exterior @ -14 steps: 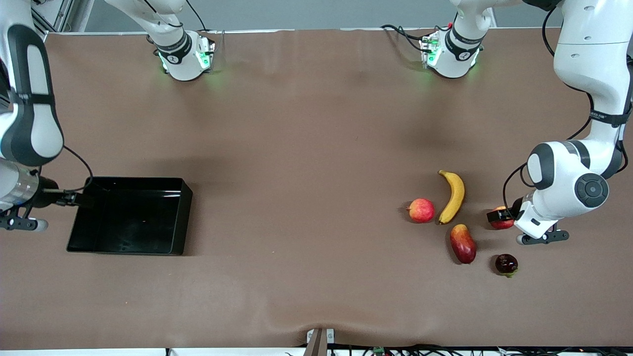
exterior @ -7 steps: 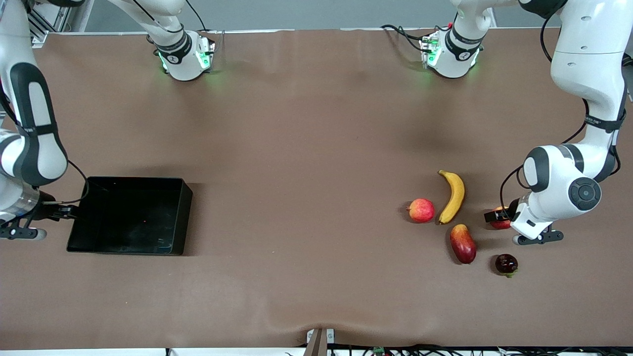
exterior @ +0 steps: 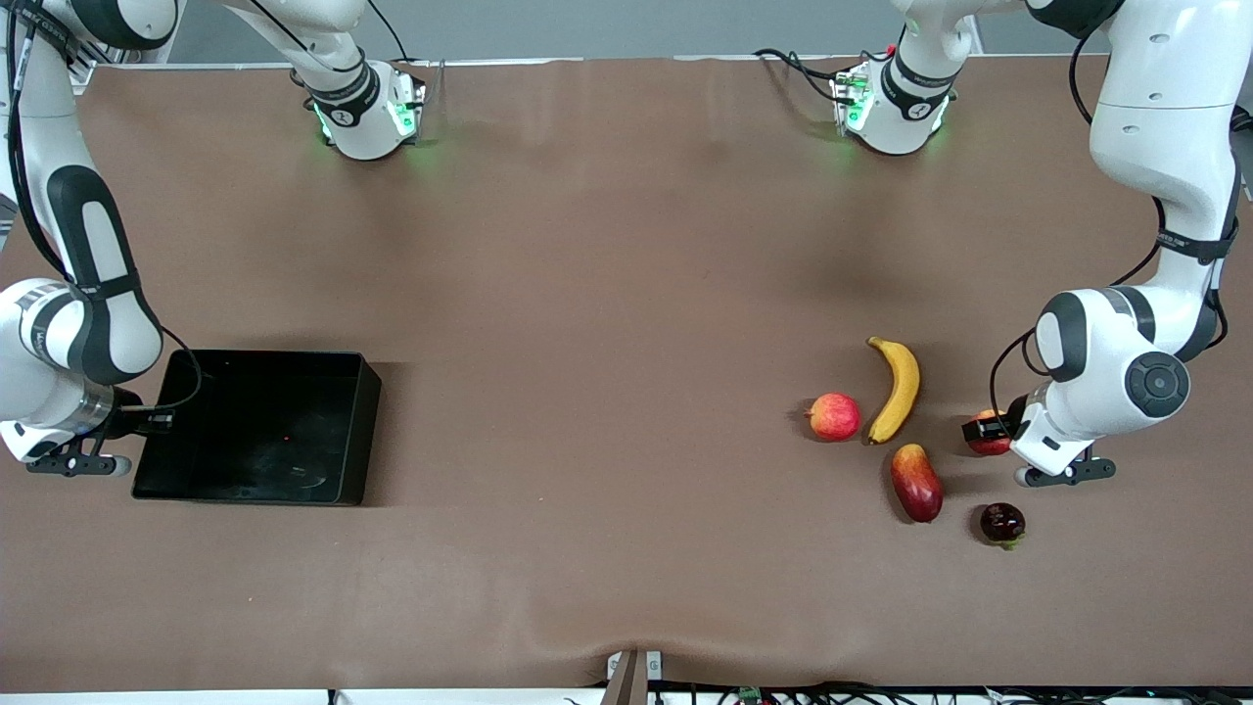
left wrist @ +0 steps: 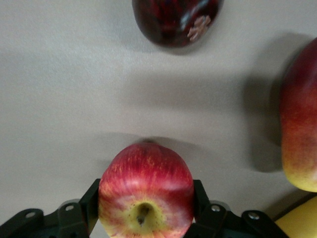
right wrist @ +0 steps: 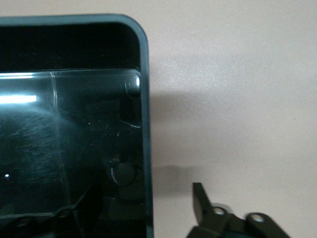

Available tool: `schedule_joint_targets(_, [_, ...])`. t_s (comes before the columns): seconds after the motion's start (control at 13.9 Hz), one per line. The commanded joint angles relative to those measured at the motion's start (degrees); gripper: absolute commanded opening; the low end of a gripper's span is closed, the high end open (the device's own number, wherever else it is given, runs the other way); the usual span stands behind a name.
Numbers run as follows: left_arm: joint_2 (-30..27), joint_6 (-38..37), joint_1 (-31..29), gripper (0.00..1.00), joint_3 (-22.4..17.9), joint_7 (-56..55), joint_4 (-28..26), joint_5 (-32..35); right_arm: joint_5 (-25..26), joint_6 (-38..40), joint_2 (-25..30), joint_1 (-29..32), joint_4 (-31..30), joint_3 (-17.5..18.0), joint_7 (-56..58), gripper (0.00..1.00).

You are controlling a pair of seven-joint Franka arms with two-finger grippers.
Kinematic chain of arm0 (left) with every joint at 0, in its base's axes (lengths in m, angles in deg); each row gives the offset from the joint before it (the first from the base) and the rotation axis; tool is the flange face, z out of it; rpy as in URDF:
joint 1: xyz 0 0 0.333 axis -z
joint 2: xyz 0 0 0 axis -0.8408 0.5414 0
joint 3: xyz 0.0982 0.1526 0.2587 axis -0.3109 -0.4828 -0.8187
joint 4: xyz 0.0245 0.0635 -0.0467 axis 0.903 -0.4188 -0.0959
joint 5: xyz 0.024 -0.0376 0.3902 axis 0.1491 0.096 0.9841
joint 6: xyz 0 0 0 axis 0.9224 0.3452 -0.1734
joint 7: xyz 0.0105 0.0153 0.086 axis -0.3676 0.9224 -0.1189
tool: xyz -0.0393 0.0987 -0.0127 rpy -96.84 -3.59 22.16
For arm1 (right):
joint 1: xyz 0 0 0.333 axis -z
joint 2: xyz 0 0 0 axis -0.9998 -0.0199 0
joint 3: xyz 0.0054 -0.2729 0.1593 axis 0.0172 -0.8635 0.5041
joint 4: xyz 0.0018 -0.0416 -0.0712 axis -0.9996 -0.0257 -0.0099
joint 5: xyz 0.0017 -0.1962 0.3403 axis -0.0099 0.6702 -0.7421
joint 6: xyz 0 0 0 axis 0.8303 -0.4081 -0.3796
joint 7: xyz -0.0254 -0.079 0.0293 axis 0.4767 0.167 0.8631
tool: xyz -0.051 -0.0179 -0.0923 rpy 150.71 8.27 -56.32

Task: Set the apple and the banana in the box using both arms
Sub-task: 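Grasp the box rim with the right gripper while the left gripper grasps the apple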

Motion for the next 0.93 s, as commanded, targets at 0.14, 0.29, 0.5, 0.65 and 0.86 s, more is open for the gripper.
schedule_joint_targets(0.14, [-3.24, -4.16, 2.12, 0.00, 0.45, 0.15, 2.29, 0.75, -0.46, 0.60, -0.11, 1.35, 1.26, 1.04, 1.24, 0.00])
schedule_joint_targets(0.29, [-4.47, -7.32, 2.66, 0.00, 0.54, 0.41, 4.84, 0.84, -0.46, 0.77, 0.15, 1.17, 1.43, 1.04, 1.24, 0.00])
schedule_joint_targets(0.5, [-5.00, -12.24, 5.90, 0.00, 0.54, 0.15, 8.89, 0.84, -0.46, 1.39, 1.20, 0.56, 1.87, 1.13, 1.07, 0.00])
schedule_joint_targets(0.65, [-5.79, -13.92, 7.40, 0.00, 0.54, 0.06, 10.12, 0.84, -0.46, 4.45, 3.39, -0.58, 2.31, 1.39, 0.89, 0.00])
schedule_joint_targets(0.86, [-5.88, -18.57, 9.77, 0.00, 0.54, -3.61, 14.07, 0.75, -0.99, 11.83, 6.91, -4.18, 3.54, 1.48, 0.19, 0.00])
